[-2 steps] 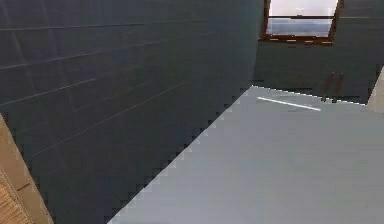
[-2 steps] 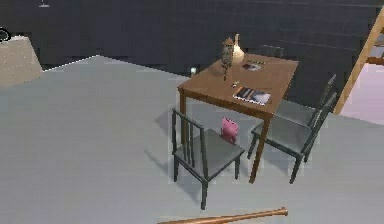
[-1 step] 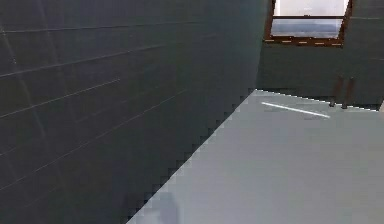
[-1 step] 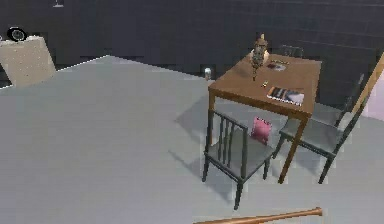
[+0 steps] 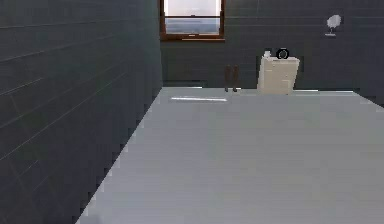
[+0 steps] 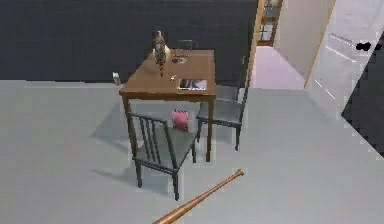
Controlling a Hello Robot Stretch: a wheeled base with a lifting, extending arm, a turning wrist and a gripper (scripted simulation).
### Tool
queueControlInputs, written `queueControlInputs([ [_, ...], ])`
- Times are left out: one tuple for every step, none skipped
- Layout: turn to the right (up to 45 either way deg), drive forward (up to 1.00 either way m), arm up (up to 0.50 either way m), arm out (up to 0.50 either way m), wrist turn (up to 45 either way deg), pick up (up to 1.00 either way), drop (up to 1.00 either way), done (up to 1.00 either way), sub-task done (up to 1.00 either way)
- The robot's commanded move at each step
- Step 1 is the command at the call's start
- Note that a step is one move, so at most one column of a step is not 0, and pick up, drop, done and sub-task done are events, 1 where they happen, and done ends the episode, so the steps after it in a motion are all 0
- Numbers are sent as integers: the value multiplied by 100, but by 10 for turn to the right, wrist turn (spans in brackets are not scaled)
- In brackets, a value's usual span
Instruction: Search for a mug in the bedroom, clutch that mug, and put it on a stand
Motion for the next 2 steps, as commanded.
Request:
queueControlInputs([
  [0, 50, 0, 0, 0, 0, 0, 0, 0],
  [180, 0, 0, 0, 0, 0, 0, 0, 0],
])
